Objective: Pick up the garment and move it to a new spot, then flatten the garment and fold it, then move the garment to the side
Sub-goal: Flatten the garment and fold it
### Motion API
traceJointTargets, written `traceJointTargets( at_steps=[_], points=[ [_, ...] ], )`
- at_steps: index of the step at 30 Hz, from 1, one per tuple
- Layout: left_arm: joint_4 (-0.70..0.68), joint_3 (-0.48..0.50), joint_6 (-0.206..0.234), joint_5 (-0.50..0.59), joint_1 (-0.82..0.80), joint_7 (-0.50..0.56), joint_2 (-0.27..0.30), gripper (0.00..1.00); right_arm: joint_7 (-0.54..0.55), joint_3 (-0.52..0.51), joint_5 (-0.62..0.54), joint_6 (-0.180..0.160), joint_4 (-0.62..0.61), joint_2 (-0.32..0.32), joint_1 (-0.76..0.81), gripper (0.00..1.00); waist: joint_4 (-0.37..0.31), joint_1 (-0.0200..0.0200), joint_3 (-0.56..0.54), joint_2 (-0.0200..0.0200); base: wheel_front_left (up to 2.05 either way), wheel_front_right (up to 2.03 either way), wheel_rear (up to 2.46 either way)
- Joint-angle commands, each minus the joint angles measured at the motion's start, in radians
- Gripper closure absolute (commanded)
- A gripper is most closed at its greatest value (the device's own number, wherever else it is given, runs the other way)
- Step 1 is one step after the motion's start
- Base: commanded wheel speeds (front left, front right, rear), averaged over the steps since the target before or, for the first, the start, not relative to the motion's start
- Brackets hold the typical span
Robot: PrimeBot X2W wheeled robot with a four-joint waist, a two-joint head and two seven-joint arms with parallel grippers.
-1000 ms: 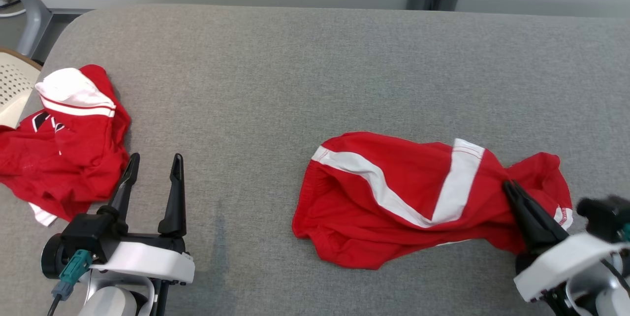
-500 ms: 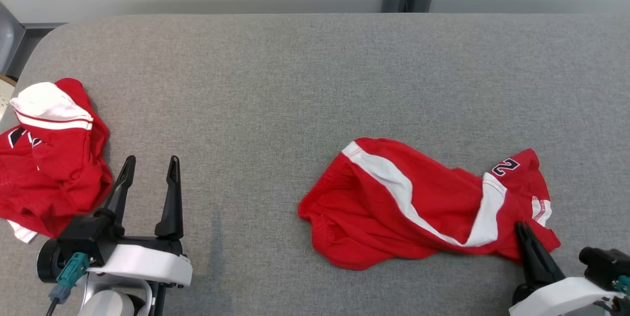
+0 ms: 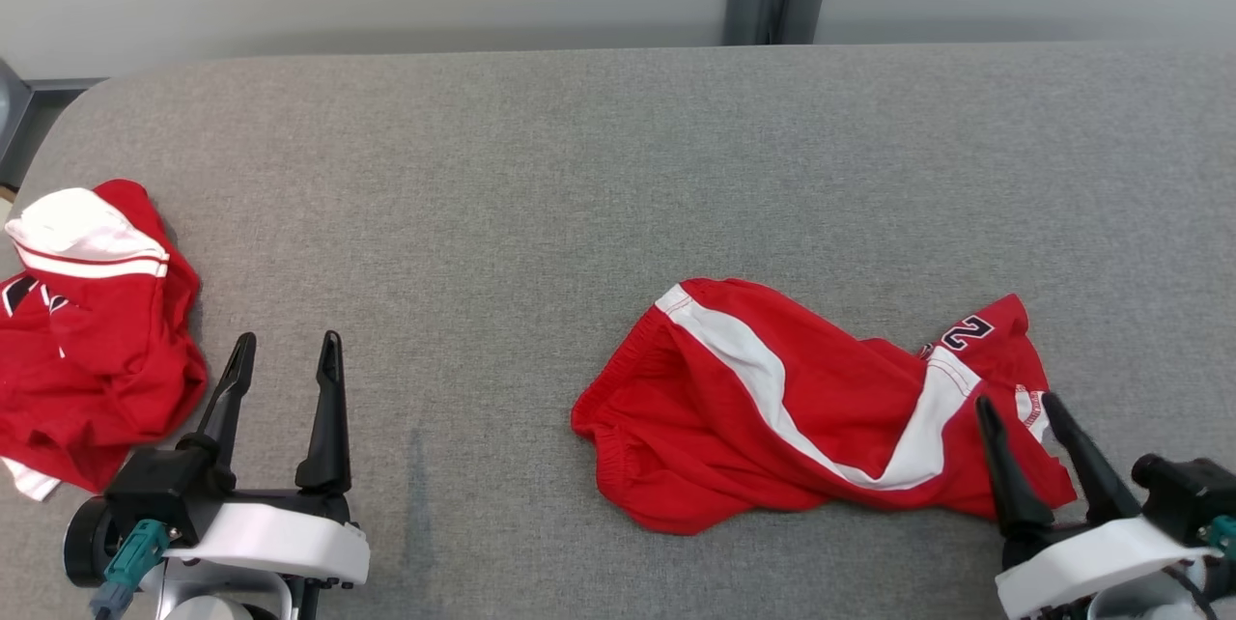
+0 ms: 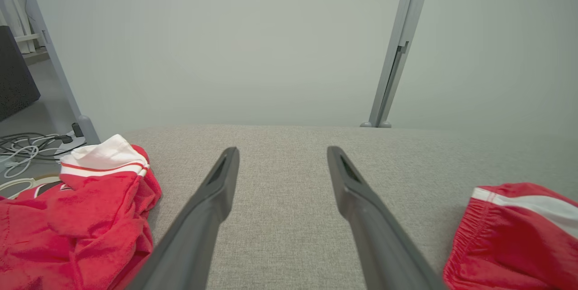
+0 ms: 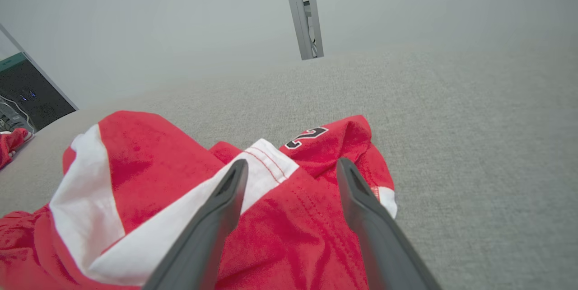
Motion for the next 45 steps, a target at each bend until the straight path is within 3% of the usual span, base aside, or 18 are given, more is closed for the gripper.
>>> traceJointTargets(
  at_steps=[1, 7, 12, 31, 35, 39, 45],
  points=[
    [-0.007, 0.006, 0.009, -0.005, 0.008, 0.003, 0.009, 0.00, -0.003, -0.012, -0.030, 0.000, -0.038, -0.014, 0.002, 0.00, -0.007, 0.0000, -0.005, 0.0000, 0.00, 0.00, 0.00],
    [-0.023, 0.013, 0.027, -0.006, 0.026, 0.014, 0.018, 0.00, 0.070, -0.071, -0.152, 0.000, -0.199, 0.000, -0.004, 0.00, -0.026, 0.0000, -0.025, 0.0000, 0.00, 0.00, 0.00],
    [-0.035, 0.000, 0.034, -0.001, 0.045, 0.030, 0.026, 0.00, 0.140, -0.063, -0.202, 0.000, -0.292, 0.021, 0.008, 0.00, -0.036, 0.0000, -0.047, 0.0000, 0.00, 0.00, 0.00],
    [-0.058, -0.037, 0.022, 0.014, 0.011, 0.065, 0.043, 0.00, 0.186, -0.055, -0.196, 0.000, -0.354, 0.042, 0.030, 0.00, -0.032, 0.0000, -0.038, 0.0000, 0.00, 0.00, 0.00],
    [-0.056, -0.063, -0.030, 0.017, -0.068, 0.082, 0.048, 0.00, 0.189, -0.059, -0.201, 0.000, -0.362, 0.046, 0.018, 0.00, -0.032, 0.0000, -0.020, 0.0000, 0.00, 0.00, 0.00],
    [-0.015, -0.125, -0.115, -0.001, -0.196, 0.159, 0.030, 0.00, 0.190, -0.054, -0.203, 0.000, -0.359, 0.043, 0.003, 0.00, -0.043, 0.0000, -0.002, 0.0000, 0.00, 0.00, 0.00],
    [0.107, -0.246, -0.258, -0.038, -0.405, 0.304, -0.050, 0.00, 0.181, -0.034, -0.203, 0.000, -0.349, 0.042, -0.027, 0.00, -0.074, 0.0000, 0.035, 0.0000, 0.00, 0.00, 0.00]
  ],
)
